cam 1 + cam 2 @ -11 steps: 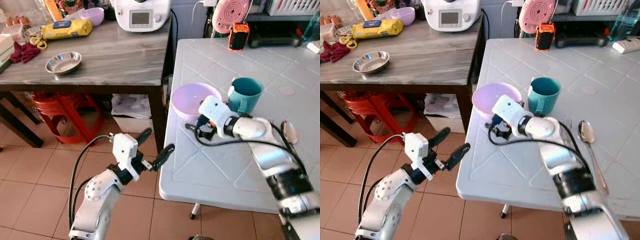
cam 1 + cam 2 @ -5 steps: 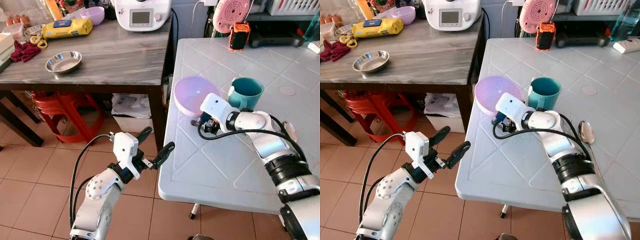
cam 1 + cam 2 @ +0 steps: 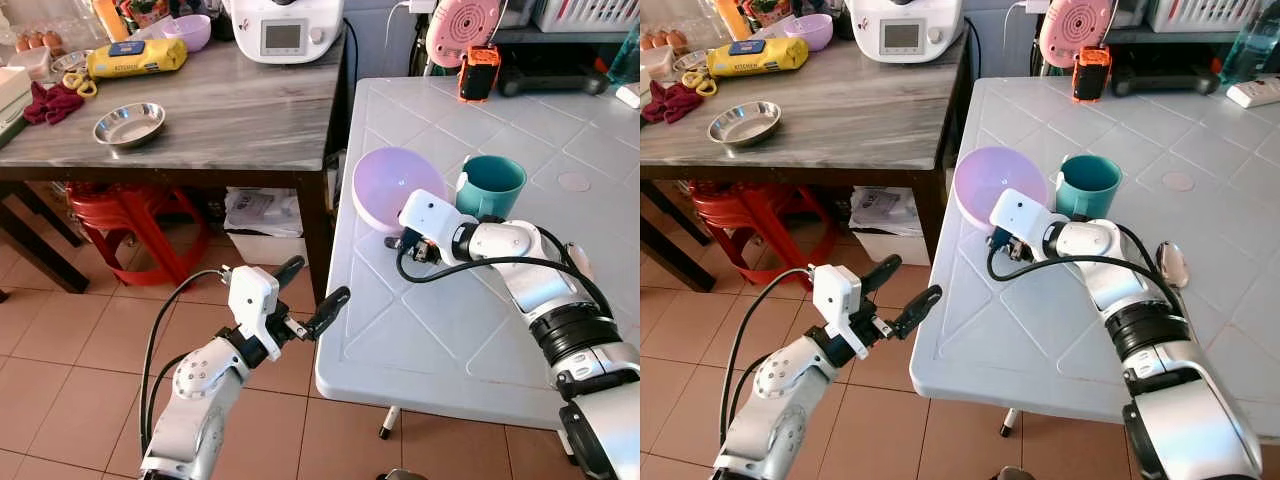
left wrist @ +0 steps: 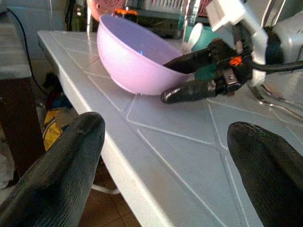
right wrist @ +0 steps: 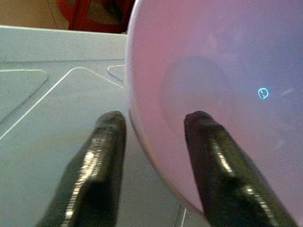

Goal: Setting the table

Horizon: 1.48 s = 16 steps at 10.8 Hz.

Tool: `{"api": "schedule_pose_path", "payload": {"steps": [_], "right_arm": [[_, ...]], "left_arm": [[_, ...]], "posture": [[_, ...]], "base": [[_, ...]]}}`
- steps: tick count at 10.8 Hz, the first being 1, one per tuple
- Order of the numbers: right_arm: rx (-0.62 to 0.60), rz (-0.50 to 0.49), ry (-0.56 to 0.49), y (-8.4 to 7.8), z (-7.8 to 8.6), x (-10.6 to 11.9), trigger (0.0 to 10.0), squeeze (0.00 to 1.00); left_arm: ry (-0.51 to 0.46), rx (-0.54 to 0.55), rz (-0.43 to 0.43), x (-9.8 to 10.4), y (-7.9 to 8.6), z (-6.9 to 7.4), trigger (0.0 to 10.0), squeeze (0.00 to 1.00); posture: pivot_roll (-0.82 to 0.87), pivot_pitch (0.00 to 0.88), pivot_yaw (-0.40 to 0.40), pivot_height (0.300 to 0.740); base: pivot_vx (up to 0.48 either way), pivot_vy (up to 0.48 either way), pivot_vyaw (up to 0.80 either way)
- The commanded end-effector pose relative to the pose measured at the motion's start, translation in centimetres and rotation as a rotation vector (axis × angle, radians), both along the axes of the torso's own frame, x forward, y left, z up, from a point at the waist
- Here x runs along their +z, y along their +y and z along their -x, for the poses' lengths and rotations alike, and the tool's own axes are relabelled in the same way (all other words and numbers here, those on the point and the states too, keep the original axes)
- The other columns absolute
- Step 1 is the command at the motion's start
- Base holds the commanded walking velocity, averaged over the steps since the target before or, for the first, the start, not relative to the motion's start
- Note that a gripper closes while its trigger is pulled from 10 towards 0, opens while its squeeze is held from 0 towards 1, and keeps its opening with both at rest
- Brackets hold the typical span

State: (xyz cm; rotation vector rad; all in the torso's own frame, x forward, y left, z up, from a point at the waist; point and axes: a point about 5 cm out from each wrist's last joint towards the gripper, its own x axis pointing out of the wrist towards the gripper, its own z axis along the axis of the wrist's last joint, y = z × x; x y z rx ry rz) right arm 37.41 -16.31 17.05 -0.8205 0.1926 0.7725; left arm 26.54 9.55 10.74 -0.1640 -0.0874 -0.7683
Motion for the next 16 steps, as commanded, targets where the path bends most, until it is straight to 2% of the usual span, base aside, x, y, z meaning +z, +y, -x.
{"api": "schedule_pose_path", "payload": {"steps": [1, 6, 11, 12, 14, 16], "right_arm": [[0.019, 0.027, -0.022, 0.1, -0.1, 0.3, 0.0, 0.0], [0.025, 0.041, -0.028, -0.3, 0.1, -0.1, 0.0, 0.0], [0.061, 0.022, -0.073, 0.3, 0.2, 0.4, 0.0, 0.0], [0.089, -0.017, -0.11, 1.0, 0.3, 1.1, 0.0, 0.0], [0.139, -0.186, -0.201, 2.7, 1.0, 3.0, 0.0, 0.0], [0.098, -0.408, -0.288, 4.1, 2.8, 4.2, 0.0, 0.0]], "left_arm": [[0.003, 0.011, -0.028, -0.4, 0.4, 0.0, 10.0, 0.0], [0.004, 0.005, -0.037, -0.7, 0.3, 0.0, 10.0, 0.0], [-0.01, -0.006, -0.006, -0.4, 0.1, 0.1, 10.0, 0.0], [-0.012, 0.0, -0.007, -0.4, 0.1, 0.0, 10.0, 0.0], [-0.022, 0.025, -0.012, -0.3, 0.2, -0.3, 10.0, 0.0], [-0.022, 0.124, -0.033, -0.3, 0.9, -0.9, 10.0, 0.0]], "posture": [[-0.11, 0.109, 0.087, 0.74], [-0.11, 0.108, 0.092, 0.74], [-0.11, 0.102, 0.092, 0.74], [-0.11, 0.1, 0.092, 0.74], [-0.11, 0.096, 0.089, 0.74], [-0.11, 0.092, 0.087, 0.74]], "base": [[0.0, 0.0, 0.0], [0.0, 0.0, 0.0], [0.0, 0.0, 0.0], [0.0, 0.0, 0.0], [0.0, 0.0, 0.0], [0.0, 0.0, 0.0]]}}
